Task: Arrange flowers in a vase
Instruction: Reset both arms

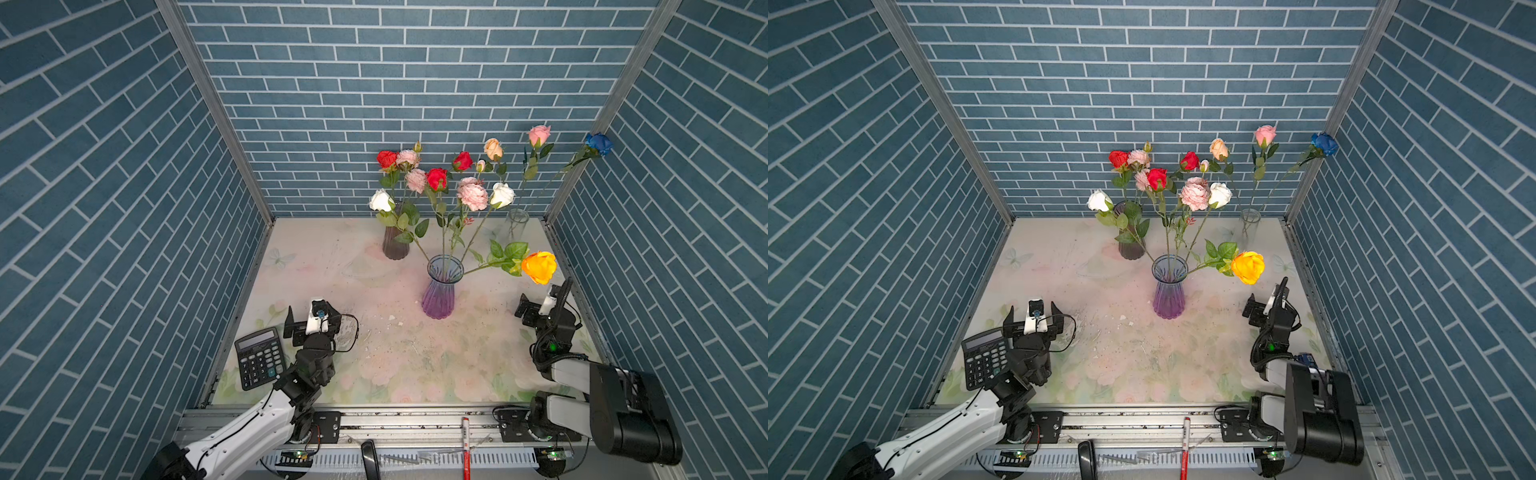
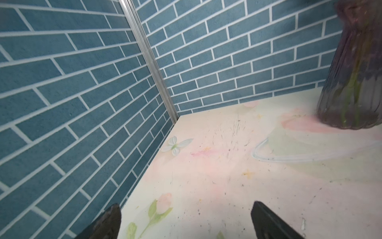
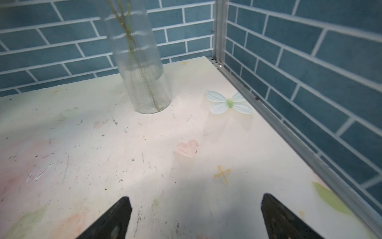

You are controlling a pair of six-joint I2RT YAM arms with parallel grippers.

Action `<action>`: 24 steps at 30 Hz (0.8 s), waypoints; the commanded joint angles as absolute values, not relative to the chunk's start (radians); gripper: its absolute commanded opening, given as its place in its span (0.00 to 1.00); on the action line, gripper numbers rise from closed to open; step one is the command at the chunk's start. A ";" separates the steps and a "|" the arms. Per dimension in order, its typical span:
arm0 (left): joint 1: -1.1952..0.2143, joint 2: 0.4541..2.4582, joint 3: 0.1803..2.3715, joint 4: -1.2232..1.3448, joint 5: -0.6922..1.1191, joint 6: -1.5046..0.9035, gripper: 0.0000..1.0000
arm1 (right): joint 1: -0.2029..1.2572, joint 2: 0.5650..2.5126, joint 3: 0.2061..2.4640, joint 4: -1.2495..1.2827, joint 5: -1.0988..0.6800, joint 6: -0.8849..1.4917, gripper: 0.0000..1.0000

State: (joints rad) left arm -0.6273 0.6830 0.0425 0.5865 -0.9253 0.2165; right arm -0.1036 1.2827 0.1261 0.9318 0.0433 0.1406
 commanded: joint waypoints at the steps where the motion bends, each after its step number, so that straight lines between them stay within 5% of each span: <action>1: -0.577 0.710 0.037 0.711 -0.899 0.199 1.00 | -0.098 1.414 0.165 1.183 -0.057 0.079 0.99; 4: -0.524 0.748 0.043 0.701 -0.870 0.141 1.00 | -0.098 1.595 0.173 1.348 -0.032 0.104 0.98; 6: -0.497 0.776 0.054 0.677 -0.858 0.102 1.00 | -0.096 1.531 0.235 1.146 0.004 0.101 0.99; 14: -0.406 0.960 0.060 0.848 -0.746 0.118 1.00 | -0.068 1.531 0.310 1.004 0.121 0.110 0.99; 22: -0.296 1.548 0.194 1.323 -0.561 0.239 1.00 | -0.049 1.537 0.340 0.960 0.167 0.104 0.99; 24: -0.205 1.515 0.198 1.243 -0.431 0.149 1.00 | -0.049 1.536 0.350 0.943 0.172 0.106 0.99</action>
State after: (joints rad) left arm -0.2890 1.5192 0.1993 1.1408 -0.5941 0.1860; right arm -0.0528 1.5444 0.3229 0.9775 0.1326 0.1295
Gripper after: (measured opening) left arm 0.996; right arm 0.989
